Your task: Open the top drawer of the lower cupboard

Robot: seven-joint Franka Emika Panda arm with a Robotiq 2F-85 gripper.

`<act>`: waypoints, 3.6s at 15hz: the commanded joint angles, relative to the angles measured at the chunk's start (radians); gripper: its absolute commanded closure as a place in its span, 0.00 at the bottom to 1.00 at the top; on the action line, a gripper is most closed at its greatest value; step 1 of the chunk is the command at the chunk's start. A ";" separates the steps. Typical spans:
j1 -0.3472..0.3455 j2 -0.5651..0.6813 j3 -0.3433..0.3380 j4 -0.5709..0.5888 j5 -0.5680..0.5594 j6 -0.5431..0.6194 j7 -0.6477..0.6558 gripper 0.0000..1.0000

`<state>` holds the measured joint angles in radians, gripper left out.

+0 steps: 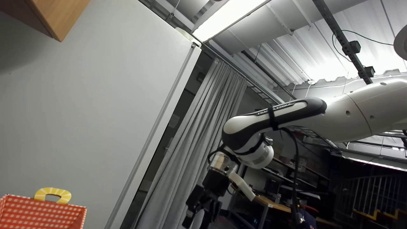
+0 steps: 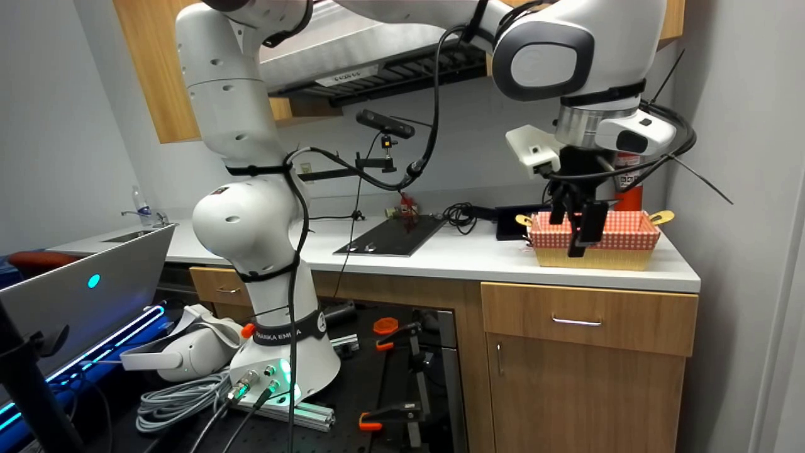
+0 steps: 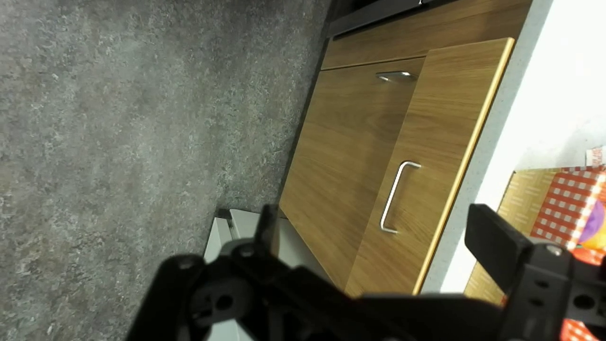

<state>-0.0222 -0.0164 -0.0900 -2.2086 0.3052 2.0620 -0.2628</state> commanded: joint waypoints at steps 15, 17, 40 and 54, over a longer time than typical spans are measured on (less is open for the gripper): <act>-0.010 0.230 0.110 -0.041 0.079 0.217 -0.096 0.00; -0.021 0.270 0.134 -0.026 0.131 0.234 -0.134 0.00; -0.078 0.523 0.236 0.060 0.174 0.347 -0.273 0.00; -0.145 0.685 0.436 0.150 0.179 0.682 -0.324 0.00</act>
<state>-0.1220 0.6241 0.3041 -2.0884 0.4975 2.6865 -0.5603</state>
